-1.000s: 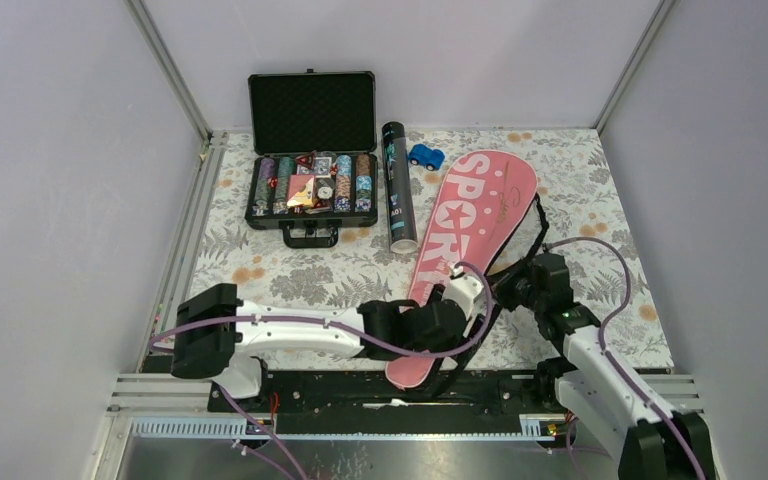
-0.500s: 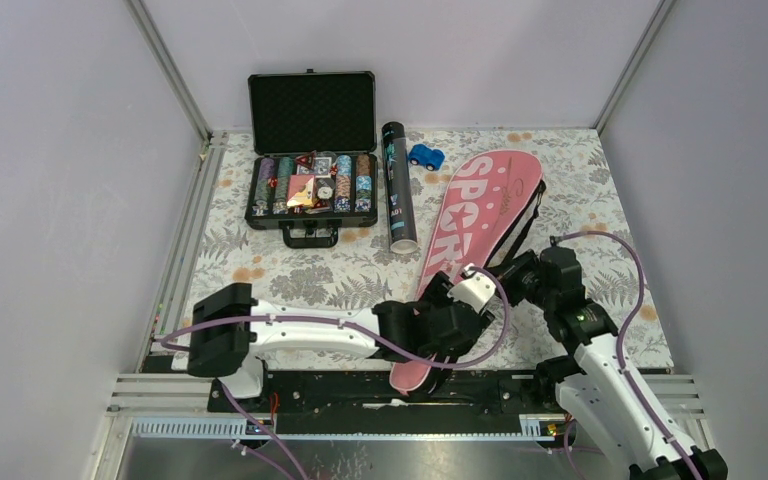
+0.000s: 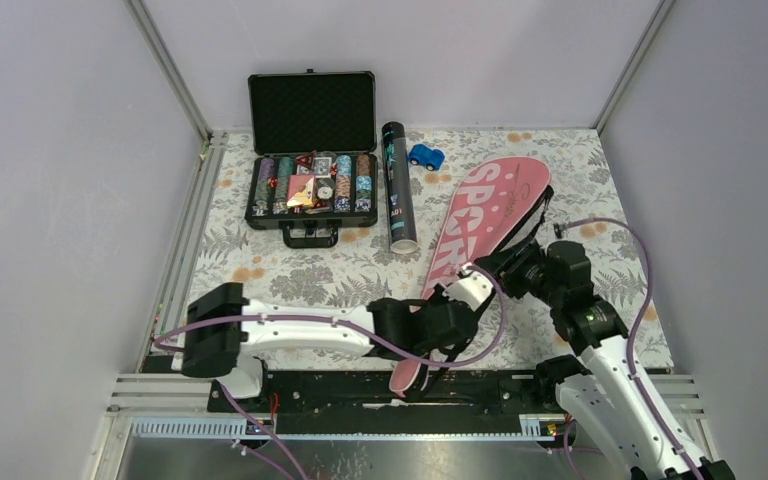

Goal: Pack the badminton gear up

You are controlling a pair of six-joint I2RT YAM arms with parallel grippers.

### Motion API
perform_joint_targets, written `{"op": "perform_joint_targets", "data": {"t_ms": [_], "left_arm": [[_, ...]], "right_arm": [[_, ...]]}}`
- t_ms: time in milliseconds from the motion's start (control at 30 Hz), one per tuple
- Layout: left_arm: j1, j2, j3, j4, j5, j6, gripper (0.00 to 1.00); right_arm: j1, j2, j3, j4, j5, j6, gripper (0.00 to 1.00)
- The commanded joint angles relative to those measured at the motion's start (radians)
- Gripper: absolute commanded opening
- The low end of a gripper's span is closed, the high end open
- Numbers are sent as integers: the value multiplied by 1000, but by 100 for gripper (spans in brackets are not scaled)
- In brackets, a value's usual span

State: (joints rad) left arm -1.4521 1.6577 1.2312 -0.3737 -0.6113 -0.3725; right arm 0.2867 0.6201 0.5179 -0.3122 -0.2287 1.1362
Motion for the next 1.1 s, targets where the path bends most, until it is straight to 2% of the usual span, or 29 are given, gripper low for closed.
{"op": "perform_joint_targets", "data": {"t_ms": [0, 100, 167, 300, 433, 533, 667, 733, 833, 967, 1067], "left_arm": [[5, -180, -42, 75, 96, -56, 0], [24, -282, -102, 109, 159, -119, 0], [40, -335, -134, 109, 184, -155, 0], [68, -431, -187, 107, 237, -184, 0], [91, -481, -186, 48, 271, -206, 0], [98, -501, -170, 3, 271, -222, 0], [110, -517, -167, -1, 313, -270, 0], [114, -520, -174, 22, 341, -285, 0], [116, -519, -185, 50, 370, -293, 0], [118, -530, -193, 59, 366, -317, 0], [119, -545, -198, 63, 357, -319, 0]], "right_arm": [[4, 3, 196, -72, 103, -327, 50], [5, 19, 333, -178, 272, -526, 57], [3, 34, 407, -204, 307, -647, 57], [1, 78, 470, -227, 363, -778, 48], [-23, 148, 485, -245, 399, -833, 49], [-109, 183, 480, -250, 322, -818, 57], [-291, 192, 406, -218, 92, -749, 80], [-349, 190, 348, -171, 1, -728, 81], [-390, 197, 277, -109, -84, -688, 77], [-393, 170, 176, -14, -59, -622, 76], [-393, 177, 88, 82, -75, -554, 80]]}}
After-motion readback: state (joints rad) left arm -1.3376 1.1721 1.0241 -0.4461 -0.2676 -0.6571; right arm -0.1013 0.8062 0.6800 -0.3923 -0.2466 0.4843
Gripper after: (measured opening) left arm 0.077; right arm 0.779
